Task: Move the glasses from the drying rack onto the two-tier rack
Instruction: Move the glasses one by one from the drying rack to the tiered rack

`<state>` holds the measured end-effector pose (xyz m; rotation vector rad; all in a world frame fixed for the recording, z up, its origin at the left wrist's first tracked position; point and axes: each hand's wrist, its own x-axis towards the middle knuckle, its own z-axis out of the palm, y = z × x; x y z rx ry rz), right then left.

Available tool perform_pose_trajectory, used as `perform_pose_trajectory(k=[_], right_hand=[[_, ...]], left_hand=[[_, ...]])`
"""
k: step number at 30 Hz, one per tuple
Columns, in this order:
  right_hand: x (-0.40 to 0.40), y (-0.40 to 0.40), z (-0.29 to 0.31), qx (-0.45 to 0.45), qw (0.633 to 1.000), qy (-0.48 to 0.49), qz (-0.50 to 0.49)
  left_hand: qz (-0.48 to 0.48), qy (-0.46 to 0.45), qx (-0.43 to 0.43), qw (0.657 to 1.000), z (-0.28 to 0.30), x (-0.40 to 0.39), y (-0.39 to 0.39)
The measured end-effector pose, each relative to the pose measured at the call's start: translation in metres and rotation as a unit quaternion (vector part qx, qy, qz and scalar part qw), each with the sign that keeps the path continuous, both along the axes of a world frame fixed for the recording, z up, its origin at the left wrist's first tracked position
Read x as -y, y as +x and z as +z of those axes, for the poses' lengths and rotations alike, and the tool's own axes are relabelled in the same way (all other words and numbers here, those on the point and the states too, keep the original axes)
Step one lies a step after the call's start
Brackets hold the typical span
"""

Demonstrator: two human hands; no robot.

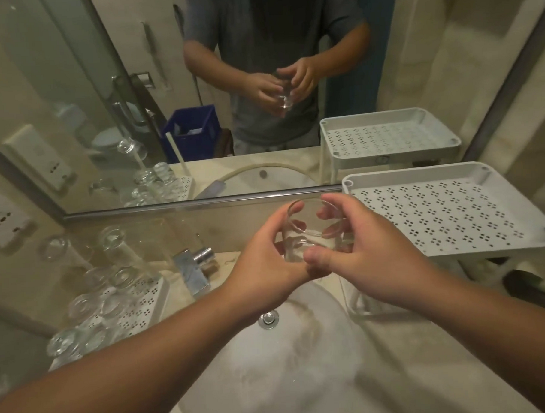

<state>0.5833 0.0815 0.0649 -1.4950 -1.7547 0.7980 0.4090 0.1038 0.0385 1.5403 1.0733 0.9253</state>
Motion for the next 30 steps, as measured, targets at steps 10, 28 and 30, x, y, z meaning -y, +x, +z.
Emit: perform_pose_trajectory(k=[10,28,30], right_hand=[[-0.041,0.059,0.001,0.0,0.997,0.032,-0.072],[-0.119,0.117,-0.051,-0.02,0.984,0.045,-0.173],[-0.125,0.119,-0.055,-0.018,0.983,0.042,-0.179]], left_hand=[[-0.024,0.019,-0.011,0.999,0.001,-0.042,0.069],[0.092,0.097,-0.151,0.979,-0.043,-0.113,0.142],[0.099,0.11,-0.173,0.974,-0.046,-0.121,0.144]])
